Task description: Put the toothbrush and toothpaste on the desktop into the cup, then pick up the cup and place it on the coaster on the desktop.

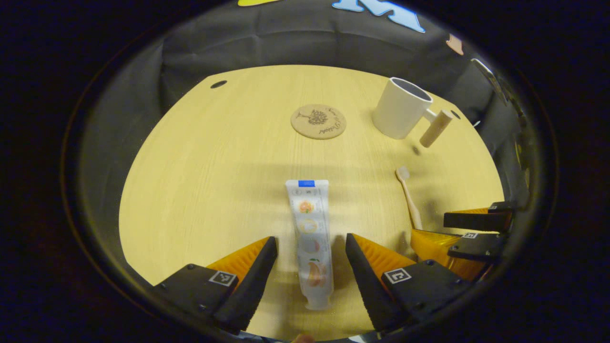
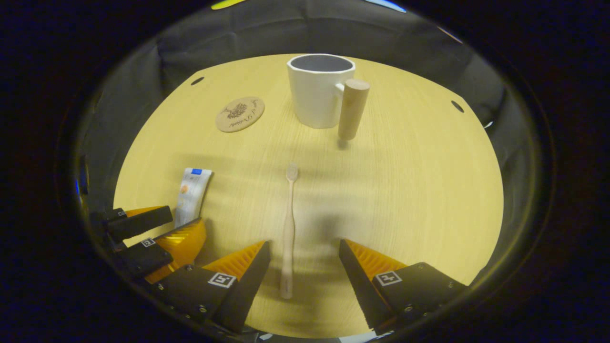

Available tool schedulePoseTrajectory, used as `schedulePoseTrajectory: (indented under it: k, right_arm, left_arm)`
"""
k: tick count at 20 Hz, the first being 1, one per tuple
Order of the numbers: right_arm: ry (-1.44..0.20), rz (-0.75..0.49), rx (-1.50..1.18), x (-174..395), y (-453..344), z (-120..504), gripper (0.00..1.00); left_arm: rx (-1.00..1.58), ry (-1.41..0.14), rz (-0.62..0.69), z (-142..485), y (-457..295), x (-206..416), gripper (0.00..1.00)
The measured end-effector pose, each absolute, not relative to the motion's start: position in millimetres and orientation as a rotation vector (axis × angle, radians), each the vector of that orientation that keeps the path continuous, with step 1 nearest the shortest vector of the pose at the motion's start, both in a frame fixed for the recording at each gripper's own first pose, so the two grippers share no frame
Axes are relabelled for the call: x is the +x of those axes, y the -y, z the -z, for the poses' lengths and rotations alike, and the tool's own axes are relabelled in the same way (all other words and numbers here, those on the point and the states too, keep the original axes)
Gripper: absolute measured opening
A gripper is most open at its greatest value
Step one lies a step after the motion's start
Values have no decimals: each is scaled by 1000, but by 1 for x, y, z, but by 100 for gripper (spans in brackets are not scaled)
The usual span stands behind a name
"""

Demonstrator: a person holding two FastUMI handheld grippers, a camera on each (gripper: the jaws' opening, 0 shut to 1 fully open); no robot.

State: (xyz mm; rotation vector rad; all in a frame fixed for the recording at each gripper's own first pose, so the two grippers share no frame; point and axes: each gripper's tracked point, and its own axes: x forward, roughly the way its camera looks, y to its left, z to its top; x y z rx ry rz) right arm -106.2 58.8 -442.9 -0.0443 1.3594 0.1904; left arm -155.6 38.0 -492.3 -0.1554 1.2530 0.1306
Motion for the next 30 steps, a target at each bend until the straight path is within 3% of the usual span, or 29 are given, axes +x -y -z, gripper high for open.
schedulePoseTrajectory:
  k: [8, 9, 10, 12, 13, 14, 15, 17, 20, 21, 24, 27, 28, 29, 30]
  right_arm:
    - [-1367, -175, -73, -106, -61, 450, 83]
    - [-1367, -179, -74, -108, -61, 449, 75]
    - [-1371, -185, -73, -109, -61, 449, 75]
    - [-1381, -188, -76, -111, -62, 450, 56]
    - [-1383, -192, -79, -113, -62, 449, 56]
    - [-1389, -198, -80, -113, -62, 449, 56]
    - [-1384, -197, -78, -111, -62, 449, 56]
    - [-1404, -165, -66, -114, -62, 450, 14]
    - [-1388, -152, -62, -104, -60, 446, 15]
    - [-1409, -154, -63, -113, -61, 450, 4]
    - [-1413, -153, -51, -111, -61, 448, 4]
    - [-1408, -155, -53, -110, -59, 448, 4]
    - [-1404, -158, -48, -110, -60, 446, 4]
    - [-1398, -159, -44, -109, -60, 445, 4]
    - [-1393, -164, -39, -108, -62, 443, 4]
  left_arm:
    - [-109, -1262, -172, 500, -45, -154, 95]
    - [-112, -1255, -180, 499, -45, -153, 95]
    - [-115, -1258, -182, 500, -45, -153, 95]
    - [-107, -1262, -175, 501, -43, -152, 92]
    - [-101, -1259, -172, 500, -42, -150, 92]
    - [-101, -1261, -168, 501, -41, -150, 87]
    - [-96, -1266, -166, 504, -41, -150, 73]
    - [-100, -1274, -157, 502, -39, -149, 76]
    - [-93, -1282, -171, 504, -40, -148, 49]
    - [-87, -1282, -169, 502, -40, -147, 49]
    - [-72, -1299, -170, 503, -39, -148, 34]
    - [-73, -1295, -162, 501, -39, -146, 34]
    - [-84, -1304, -164, 499, -38, -148, 29]
    - [-81, -1284, -166, 500, -41, -144, 34]
    - [-86, -1280, -162, 496, -39, -144, 26]
